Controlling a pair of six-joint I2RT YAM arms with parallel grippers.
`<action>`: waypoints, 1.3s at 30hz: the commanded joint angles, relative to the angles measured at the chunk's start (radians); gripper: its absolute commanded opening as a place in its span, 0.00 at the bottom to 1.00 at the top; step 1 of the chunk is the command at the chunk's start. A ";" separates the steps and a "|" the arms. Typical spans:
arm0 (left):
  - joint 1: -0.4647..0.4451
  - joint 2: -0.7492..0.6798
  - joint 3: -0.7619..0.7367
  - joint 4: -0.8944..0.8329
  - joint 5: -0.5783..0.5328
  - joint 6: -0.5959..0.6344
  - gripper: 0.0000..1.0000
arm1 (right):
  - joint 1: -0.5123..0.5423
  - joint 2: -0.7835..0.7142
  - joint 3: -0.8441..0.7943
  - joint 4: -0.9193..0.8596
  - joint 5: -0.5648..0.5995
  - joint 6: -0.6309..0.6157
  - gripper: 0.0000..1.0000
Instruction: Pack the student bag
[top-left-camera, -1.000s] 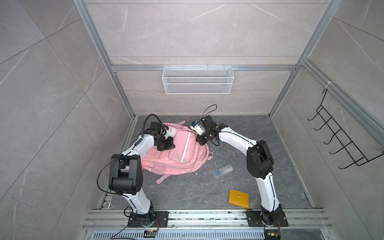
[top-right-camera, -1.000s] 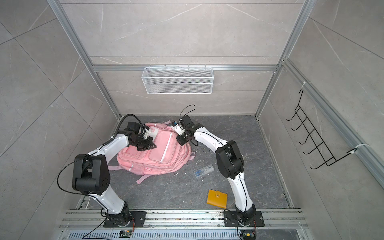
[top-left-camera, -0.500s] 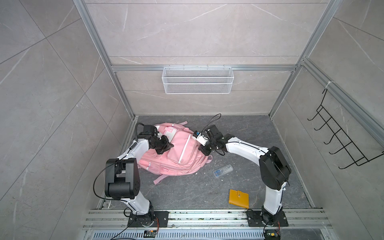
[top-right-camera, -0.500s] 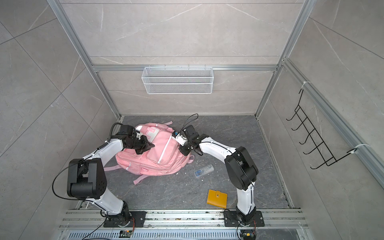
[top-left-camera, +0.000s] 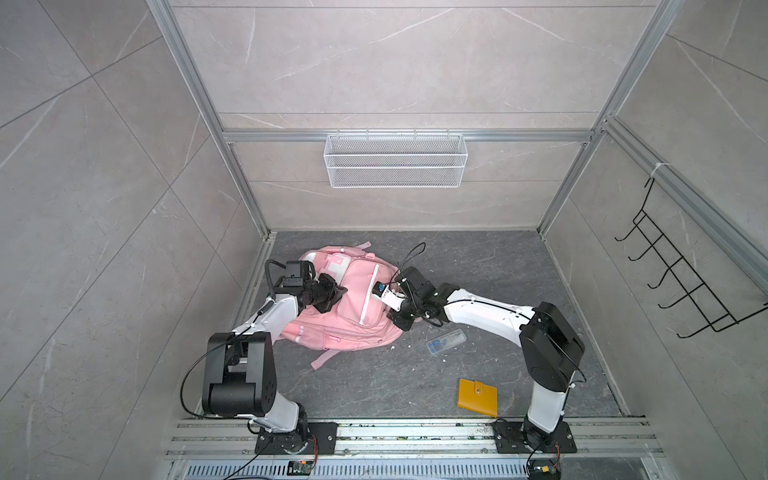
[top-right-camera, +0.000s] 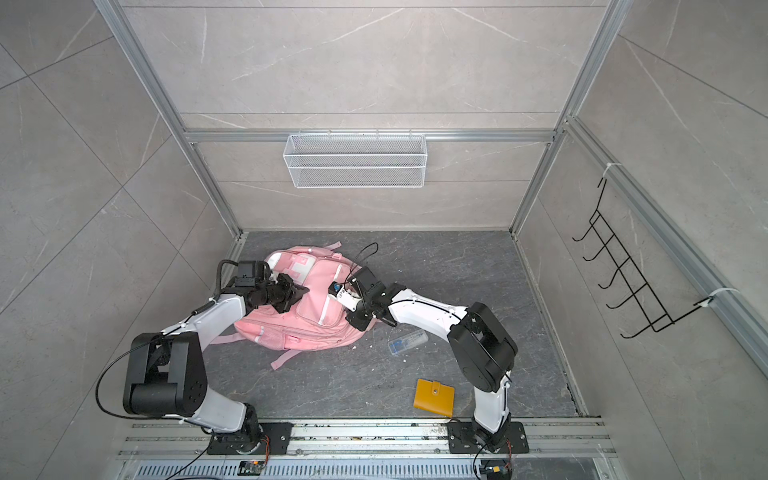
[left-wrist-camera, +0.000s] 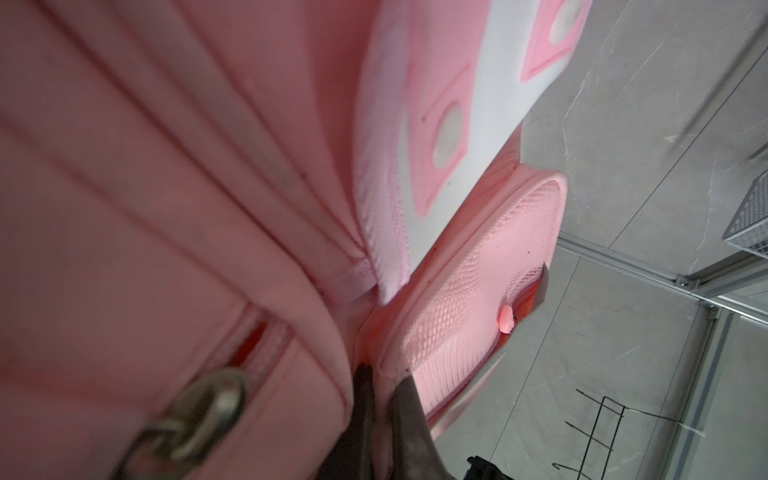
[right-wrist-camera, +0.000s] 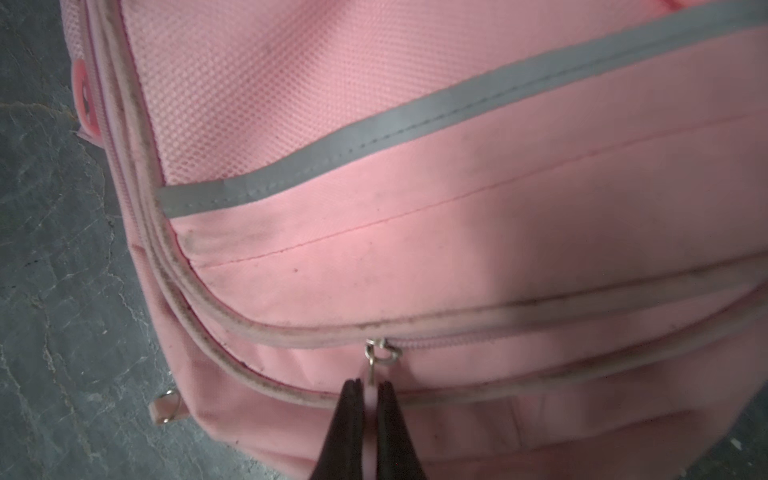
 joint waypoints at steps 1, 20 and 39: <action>0.007 -0.078 -0.019 0.236 -0.072 -0.215 0.00 | 0.050 0.011 0.015 -0.010 -0.075 0.020 0.00; 0.011 -0.137 -0.215 0.432 -0.196 -0.443 0.00 | 0.123 -0.123 -0.160 0.071 -0.143 0.173 0.00; -0.154 -0.180 -0.224 0.394 -0.342 -0.484 0.00 | 0.130 0.006 -0.032 0.327 -0.126 0.533 0.00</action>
